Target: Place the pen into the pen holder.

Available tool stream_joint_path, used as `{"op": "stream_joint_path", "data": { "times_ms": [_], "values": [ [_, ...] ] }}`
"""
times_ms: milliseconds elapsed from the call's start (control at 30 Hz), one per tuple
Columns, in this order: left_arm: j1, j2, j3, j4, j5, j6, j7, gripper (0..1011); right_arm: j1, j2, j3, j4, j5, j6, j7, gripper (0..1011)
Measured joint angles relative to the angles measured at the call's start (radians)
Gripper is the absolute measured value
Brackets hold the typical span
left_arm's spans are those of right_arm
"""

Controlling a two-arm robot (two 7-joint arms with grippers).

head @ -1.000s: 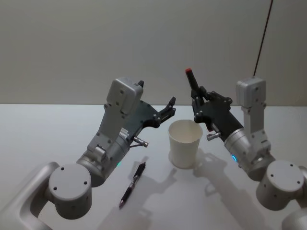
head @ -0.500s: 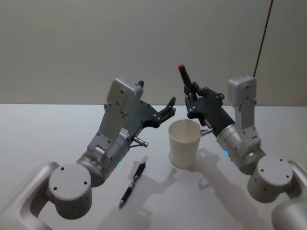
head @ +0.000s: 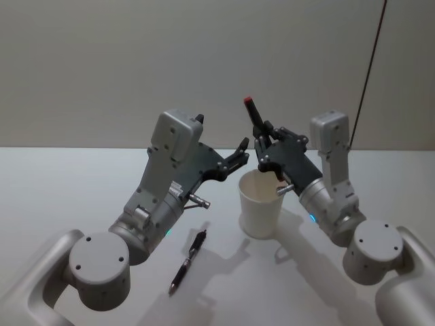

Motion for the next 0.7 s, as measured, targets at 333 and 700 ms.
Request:
{"op": "stream_joint_path", "data": {
  "times_ms": [333, 700],
  "values": [
    [0.0, 0.0, 0.0, 0.0, 0.0, 0.0, 0.0, 1004, 0.032, -0.014, -0.005, 0.079, -0.009, -0.025, 0.008, 177],
    [0.0, 0.0, 0.0, 0.0, 0.0, 0.0, 0.0, 1004, 0.061, -0.026, -0.009, 0.147, -0.013, -0.048, 0.014, 191]
  ]
}}
